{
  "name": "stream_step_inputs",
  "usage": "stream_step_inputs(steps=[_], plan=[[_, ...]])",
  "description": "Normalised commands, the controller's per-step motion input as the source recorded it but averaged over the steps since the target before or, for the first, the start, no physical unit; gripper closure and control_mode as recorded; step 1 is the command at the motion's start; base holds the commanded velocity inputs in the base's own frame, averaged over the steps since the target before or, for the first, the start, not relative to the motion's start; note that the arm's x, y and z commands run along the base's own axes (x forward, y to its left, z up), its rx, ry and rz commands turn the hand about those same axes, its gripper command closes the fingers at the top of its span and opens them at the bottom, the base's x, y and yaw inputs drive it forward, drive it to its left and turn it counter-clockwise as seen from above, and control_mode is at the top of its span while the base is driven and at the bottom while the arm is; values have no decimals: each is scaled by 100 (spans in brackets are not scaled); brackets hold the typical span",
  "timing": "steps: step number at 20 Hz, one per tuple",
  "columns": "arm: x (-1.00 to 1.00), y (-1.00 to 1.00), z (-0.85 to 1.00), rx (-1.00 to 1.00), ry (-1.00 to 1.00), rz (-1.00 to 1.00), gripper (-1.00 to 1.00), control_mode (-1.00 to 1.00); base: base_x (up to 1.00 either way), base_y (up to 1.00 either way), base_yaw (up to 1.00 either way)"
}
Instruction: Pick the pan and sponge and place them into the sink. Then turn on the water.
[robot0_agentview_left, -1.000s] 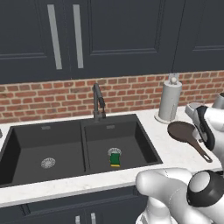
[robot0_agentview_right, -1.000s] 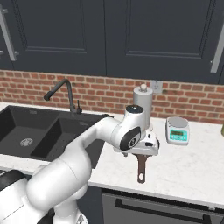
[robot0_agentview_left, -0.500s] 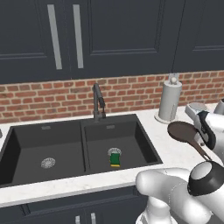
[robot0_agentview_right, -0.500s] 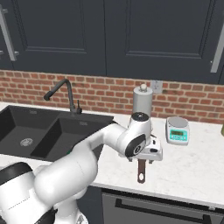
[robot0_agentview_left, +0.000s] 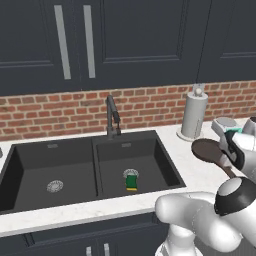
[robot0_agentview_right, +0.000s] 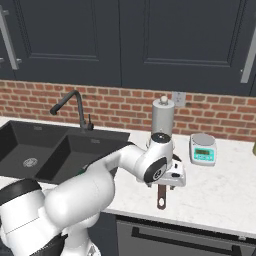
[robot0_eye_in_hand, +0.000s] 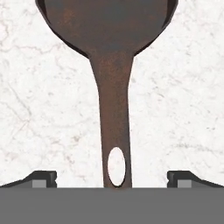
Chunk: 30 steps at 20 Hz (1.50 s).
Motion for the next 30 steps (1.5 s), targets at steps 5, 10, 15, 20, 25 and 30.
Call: stream_step_inputs(steps=[5,10,15,20,25,30], plan=[[11,0,-22,0,0,0,-100,-100,0,0,0],[5,0,-35,0,-2,0,-100,-100,0,0,0],[9,0,-29,0,-1,0,-100,-100,0,0,0],[18,0,-18,0,0,0,-100,-100,0,0,0],[22,0,-11,0,0,0,-100,-100,0,0,0],[9,-5,-8,0,0,0,-100,-100,0,0,0]])
